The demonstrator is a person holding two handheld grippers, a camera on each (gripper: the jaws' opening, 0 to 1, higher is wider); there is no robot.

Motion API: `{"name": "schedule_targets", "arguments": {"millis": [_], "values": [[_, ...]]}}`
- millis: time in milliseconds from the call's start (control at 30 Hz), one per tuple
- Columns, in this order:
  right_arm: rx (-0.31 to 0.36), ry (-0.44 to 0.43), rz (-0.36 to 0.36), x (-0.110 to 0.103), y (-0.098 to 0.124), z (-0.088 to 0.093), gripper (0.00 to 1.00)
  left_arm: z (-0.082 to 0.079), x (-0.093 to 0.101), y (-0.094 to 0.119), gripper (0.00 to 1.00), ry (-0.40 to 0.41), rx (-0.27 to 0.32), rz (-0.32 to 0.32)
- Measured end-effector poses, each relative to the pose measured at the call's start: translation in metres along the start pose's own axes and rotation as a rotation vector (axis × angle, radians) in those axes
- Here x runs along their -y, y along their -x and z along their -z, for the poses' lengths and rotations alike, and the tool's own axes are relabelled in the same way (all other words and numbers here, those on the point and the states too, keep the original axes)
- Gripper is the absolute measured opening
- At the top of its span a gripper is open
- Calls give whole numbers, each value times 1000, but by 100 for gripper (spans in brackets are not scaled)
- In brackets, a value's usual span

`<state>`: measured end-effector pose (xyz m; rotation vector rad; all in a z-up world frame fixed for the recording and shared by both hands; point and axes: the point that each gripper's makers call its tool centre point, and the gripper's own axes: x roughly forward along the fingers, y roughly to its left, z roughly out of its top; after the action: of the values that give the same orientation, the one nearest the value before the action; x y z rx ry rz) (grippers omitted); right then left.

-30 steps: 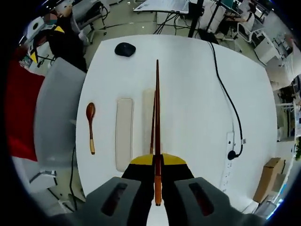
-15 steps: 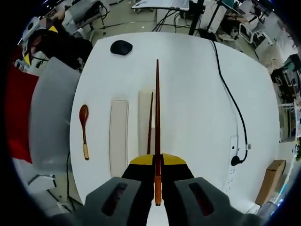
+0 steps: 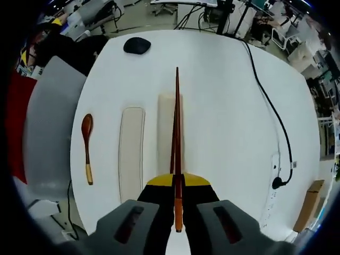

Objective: Arrange the utensils inside the cutlery case until each visible utensil rests in its matching compartment.

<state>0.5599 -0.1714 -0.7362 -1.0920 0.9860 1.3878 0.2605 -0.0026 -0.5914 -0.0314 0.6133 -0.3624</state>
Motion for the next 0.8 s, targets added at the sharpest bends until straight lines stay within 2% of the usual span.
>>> {"name": "schedule_targets", "arguments": {"millis": [67, 100, 133, 200, 267, 533, 800], "values": [[5, -19, 11, -1, -5, 1, 1, 0, 0, 0, 73, -1, -2, 1], [19, -33, 71, 6, -8, 1, 1, 0, 0, 0, 73, -2, -4, 2], [34, -37, 95, 9, -10, 0, 1, 0, 0, 0, 73, -4, -4, 2], [33, -44, 71, 0, -20, 2, 1, 1, 0, 0, 73, -3, -7, 1], [15, -15, 82, -4, -27, 4, 1, 0, -1, 1, 73, -1, -2, -3], [32, -62, 85, -4, -41, 2, 1, 3, -3, 3, 73, 4, -8, -16], [16, -39, 96, -1, -52, 8, 1, 3, -5, 3, 73, 6, -8, -25]]}}
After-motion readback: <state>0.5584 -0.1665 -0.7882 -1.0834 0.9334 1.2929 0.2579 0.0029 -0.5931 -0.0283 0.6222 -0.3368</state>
